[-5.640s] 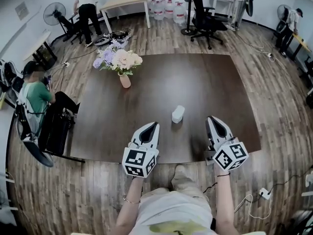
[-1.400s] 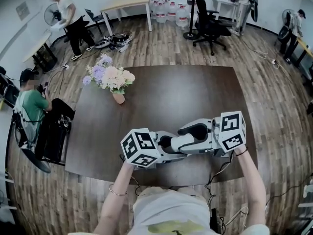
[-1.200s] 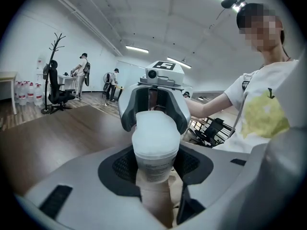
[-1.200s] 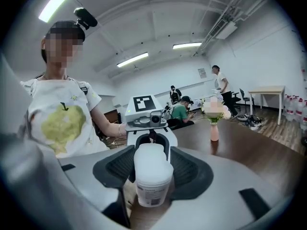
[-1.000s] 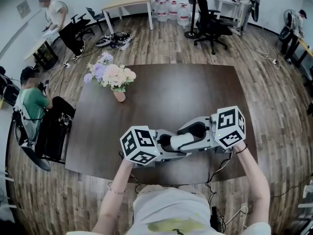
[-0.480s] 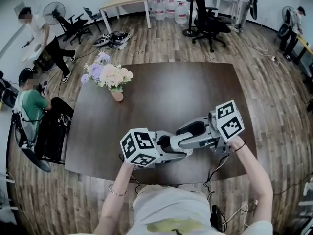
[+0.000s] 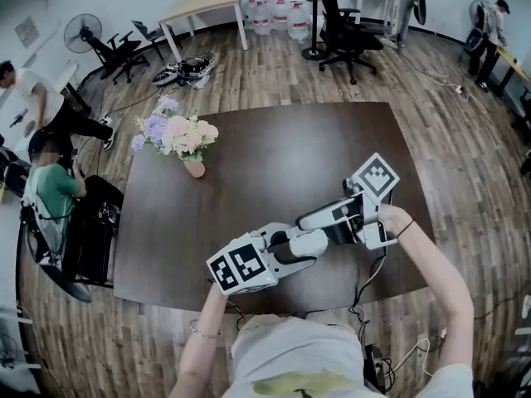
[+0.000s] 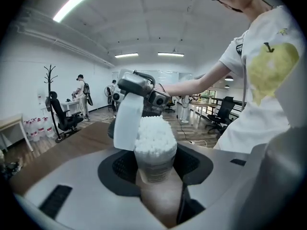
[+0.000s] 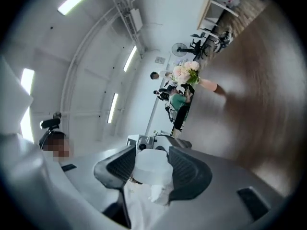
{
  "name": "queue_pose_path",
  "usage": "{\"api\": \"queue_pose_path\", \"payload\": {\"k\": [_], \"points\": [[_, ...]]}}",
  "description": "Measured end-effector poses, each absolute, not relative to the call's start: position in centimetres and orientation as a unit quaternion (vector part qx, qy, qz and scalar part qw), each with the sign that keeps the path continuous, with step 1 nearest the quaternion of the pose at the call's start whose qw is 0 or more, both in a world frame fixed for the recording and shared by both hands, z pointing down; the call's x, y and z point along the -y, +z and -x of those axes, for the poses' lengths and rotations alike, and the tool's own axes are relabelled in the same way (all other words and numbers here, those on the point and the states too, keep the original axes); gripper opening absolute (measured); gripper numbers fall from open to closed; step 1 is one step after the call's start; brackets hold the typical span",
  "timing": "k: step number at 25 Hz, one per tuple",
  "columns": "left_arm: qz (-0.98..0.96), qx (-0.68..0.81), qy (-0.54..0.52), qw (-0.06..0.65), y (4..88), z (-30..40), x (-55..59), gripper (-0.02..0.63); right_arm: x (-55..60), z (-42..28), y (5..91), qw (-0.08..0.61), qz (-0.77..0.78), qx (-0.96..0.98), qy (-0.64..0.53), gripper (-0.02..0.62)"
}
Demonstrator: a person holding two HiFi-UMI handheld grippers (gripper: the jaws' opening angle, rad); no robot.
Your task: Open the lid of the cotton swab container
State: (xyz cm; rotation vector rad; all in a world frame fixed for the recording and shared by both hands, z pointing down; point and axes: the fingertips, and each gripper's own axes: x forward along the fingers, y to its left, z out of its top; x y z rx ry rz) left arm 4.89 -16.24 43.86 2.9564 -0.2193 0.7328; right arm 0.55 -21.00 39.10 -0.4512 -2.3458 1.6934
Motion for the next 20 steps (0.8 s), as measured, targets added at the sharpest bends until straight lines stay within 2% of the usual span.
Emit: {"api": "queue_pose_path", "payload": {"k": [4, 9, 20], "points": [[-0.966, 0.076, 0.244, 0.041, 44.4, -5.1, 16.5, 0.209, 21.8, -0.7, 39.9, 0.096, 0.154, 0.750, 0.636, 0.224], [-0.966, 0.076, 0.242, 0.044, 44.4, -5.3, 16.4, 0.209, 21.9, -0.9, 39.9, 0.084, 0.158, 0.737, 0.651, 0.224], [-0.968, 0.099, 0.216, 0.076, 44.7, -4.3, 17.0, 0.209, 21.7, -0.7, 38.7, 0.062, 0.125, 0.815, 0.562, 0.236]]}}
